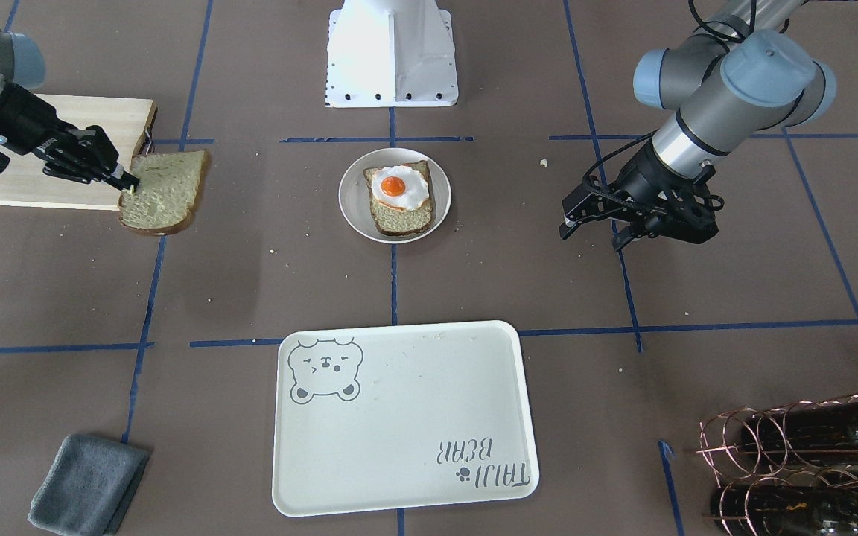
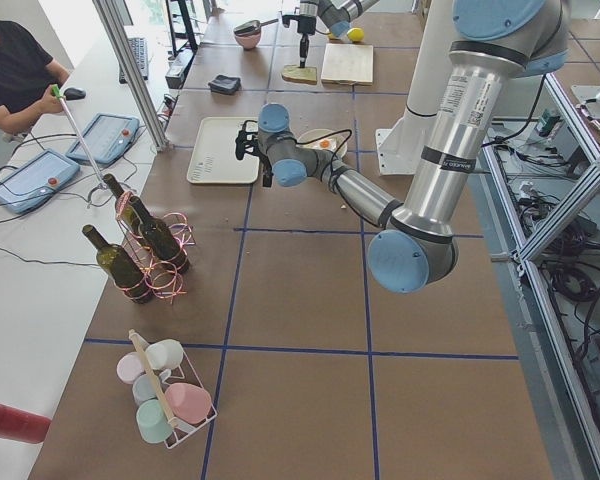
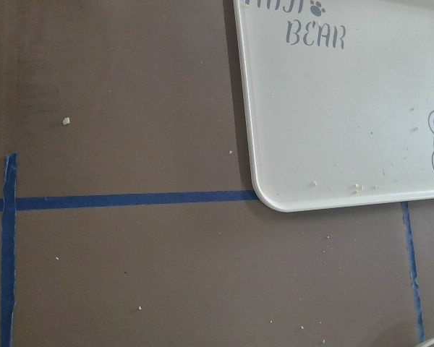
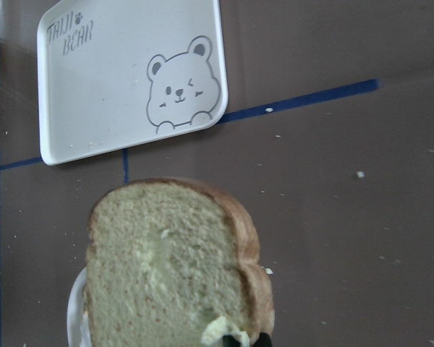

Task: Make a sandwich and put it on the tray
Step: 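Carry the bread slice with the right gripper over the egg-topped plate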

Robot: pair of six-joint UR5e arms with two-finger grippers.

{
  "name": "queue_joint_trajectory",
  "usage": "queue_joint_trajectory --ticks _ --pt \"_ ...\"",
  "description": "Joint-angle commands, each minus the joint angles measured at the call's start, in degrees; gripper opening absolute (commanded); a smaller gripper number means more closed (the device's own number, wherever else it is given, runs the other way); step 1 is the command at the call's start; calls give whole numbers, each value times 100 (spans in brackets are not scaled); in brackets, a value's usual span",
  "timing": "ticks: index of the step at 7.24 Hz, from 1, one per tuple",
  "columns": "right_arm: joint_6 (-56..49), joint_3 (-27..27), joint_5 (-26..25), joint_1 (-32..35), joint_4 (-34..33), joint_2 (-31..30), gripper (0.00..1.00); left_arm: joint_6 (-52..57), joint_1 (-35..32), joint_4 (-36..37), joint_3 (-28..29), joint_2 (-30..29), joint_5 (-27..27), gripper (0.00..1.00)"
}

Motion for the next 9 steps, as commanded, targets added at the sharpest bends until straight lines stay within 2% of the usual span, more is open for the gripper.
queue_joint_trajectory --ticks 1,2,3,5,7,9 --pt "278 -87 -1052 -1101 -1329 1326 0 -9 0 0 -3 0 -9 100" --pt "505 -270 -1885 -1777 -1603 1739 0 -9 0 0 -3 0 -9 100" --pt "507 -594 -2285 -2097 -1606 2022 0 -9 0 0 6 8 -9 100" --pt "516 -983 -2473 -2337 -1615 2183 0 -9 0 0 6 8 -9 100" --pt "507 -923 -2465 -2347 -1606 2122 0 -9 0 -9 6 0 -9 100" --pt "507 -643 -2430 -2329 -1615 1956 0 -9 0 0 6 0 -9 100"
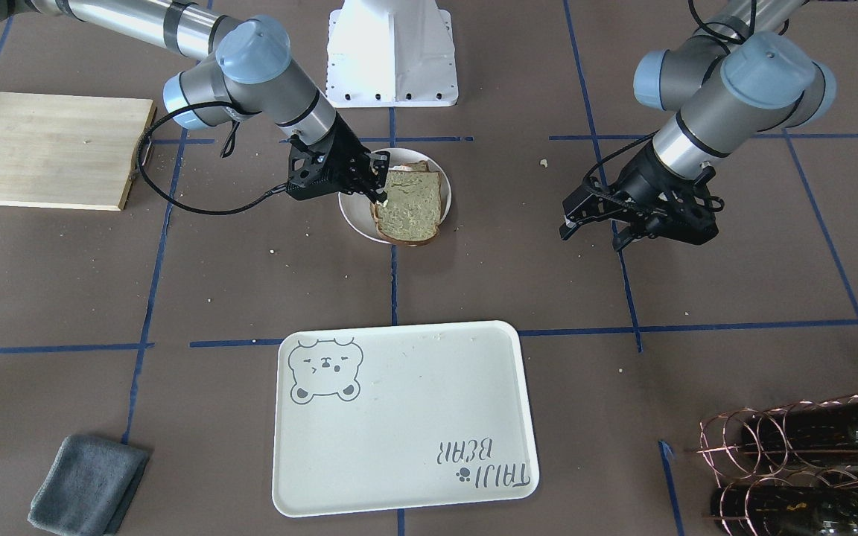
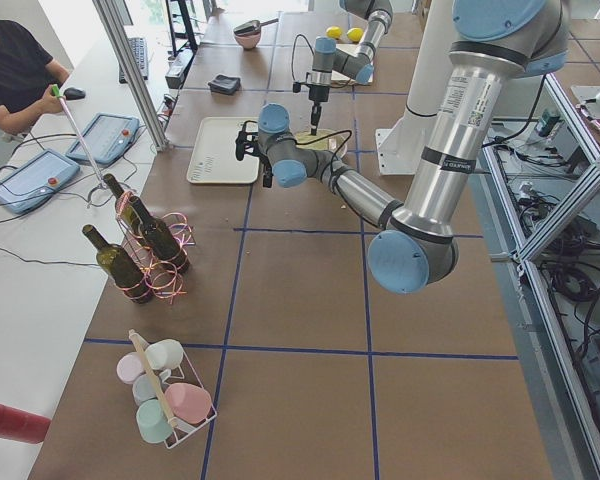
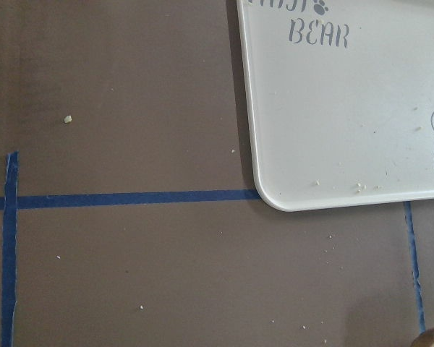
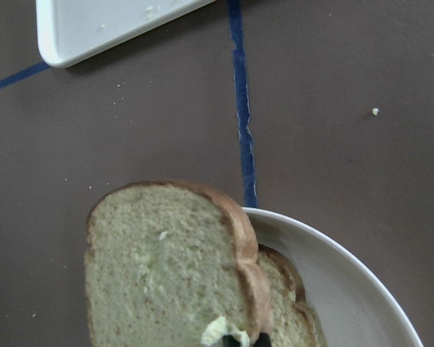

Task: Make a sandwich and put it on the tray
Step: 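Carry the bread slice with the right gripper over the egg-topped plate, then lower the bread onto the egg and open the right gripper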

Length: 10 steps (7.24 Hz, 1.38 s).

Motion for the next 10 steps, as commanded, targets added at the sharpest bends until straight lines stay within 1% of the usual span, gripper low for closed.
queue_joint_trajectory --ticks 1,4,5,6,7,9,10 --pt "0 207 15 4 -2 -172 0 0 0 -2 0 -5 0 100" --pt "0 199 15 -101 -11 -269 0 -9 9 -2 9 -5 0 100" --pt "0 190 15 -127 -11 -269 22 -9 17 -2 9 -14 0 100" --pt "0 198 15 -136 -2 -269 34 -9 18 -2 9 -14 0 100" --pt "0 198 -20 -145 -11 -261 99 -9 26 -2 35 -57 0 100" --pt "0 329 23 -67 -11 -261 100 -61 236 -2 70 -198 0 100" --pt "-9 487 293 204 -194 -261 100 -470 368 15 53 -346 9 100"
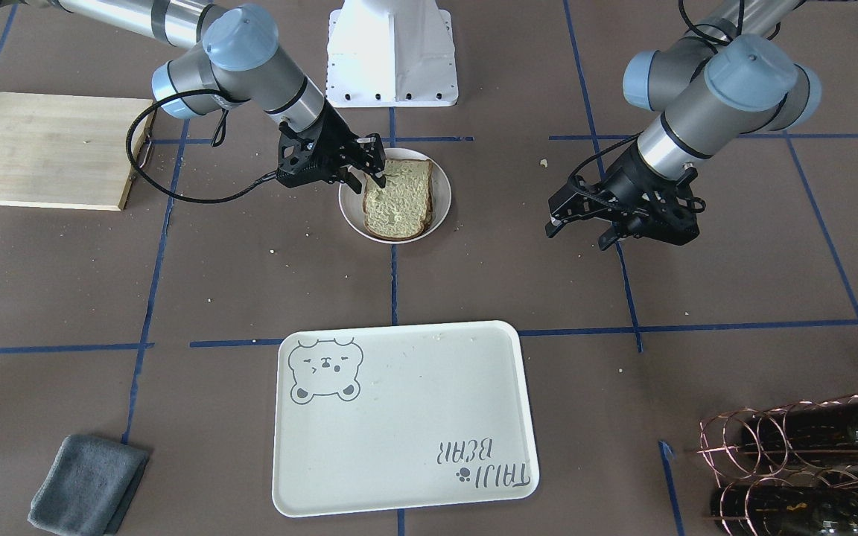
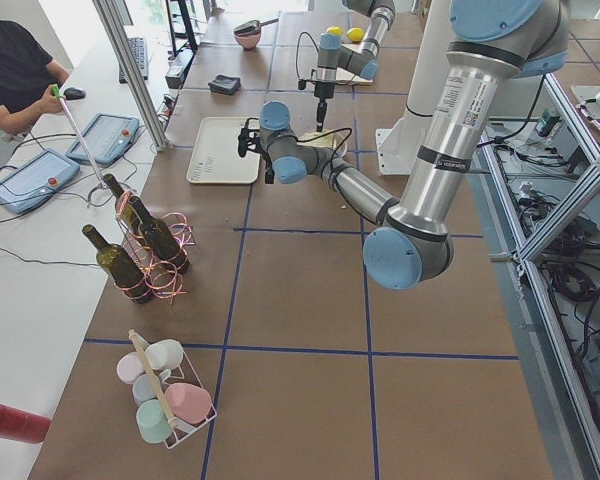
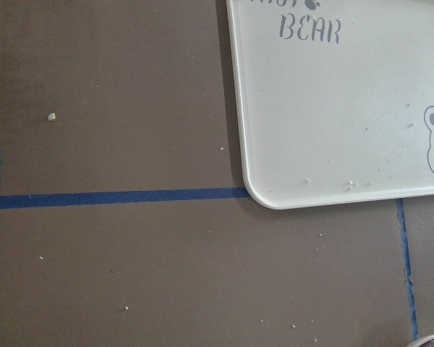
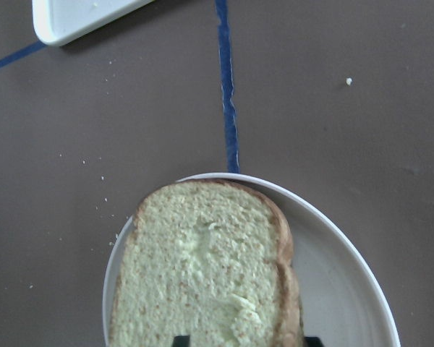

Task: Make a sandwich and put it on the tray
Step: 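Lower the bread onto the egg and open the right gripper, then grasp the plate rim with the left gripper while the right arm withdraws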

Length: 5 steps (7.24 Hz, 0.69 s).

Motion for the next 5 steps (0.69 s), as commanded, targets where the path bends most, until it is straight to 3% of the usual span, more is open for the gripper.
queue_joint_trajectory --ticks 1,2,3,5 --pt "-16 359 783 765 -667 16 100 -705 401 14 -34 -319 146 100" --pt "-103 500 1189 1283 -1151 -19 100 -996 803 31 -95 -390 574 95" --pt "-278 536 1245 1567 -1460 -106 100 -1190 1138 40 -104 -400 831 84" --pt "-2002 633 1264 1938 -2564 -195 100 -1368 1736 93 -43 -461 1315 63"
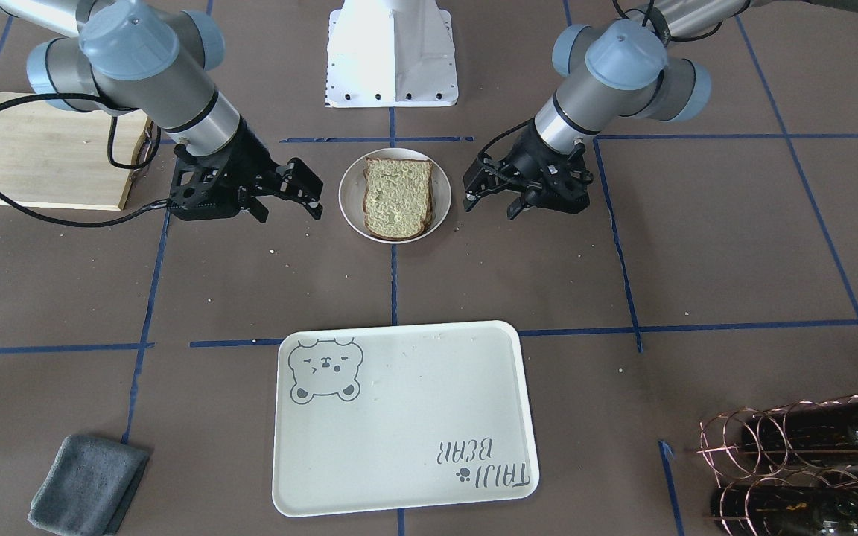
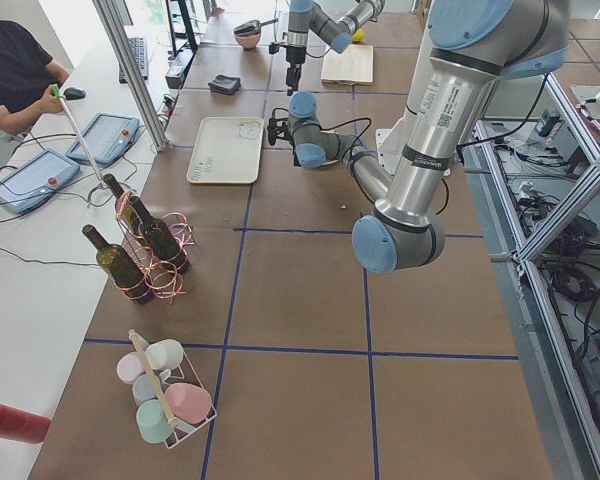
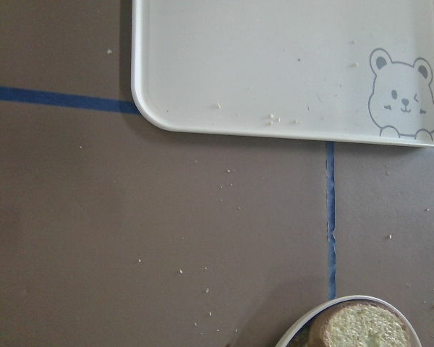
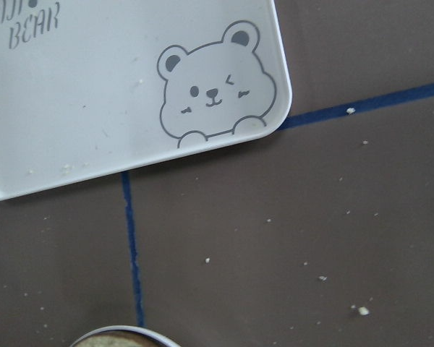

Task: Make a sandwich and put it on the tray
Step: 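Grasp the plate rim with the left gripper while the right arm withdraws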

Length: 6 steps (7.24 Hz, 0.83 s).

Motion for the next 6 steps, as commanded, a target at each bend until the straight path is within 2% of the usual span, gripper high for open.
queue_joint_trajectory --ticks 1,3,4,6 --pt "-1654 200 35 305 -1263 -91 100 -188 669 37 102 -92 532 58" --pt "-2011 236 244 550 -1322 -275 100 -400 1118 37 469 -233 823 48" --pt "-2073 245 463 700 -1313 -328 100 -400 1129 28 506 -233 885 44" --pt "-2074 254 483 728 -1304 -328 100 -391 1129 20 507 -225 886 30"
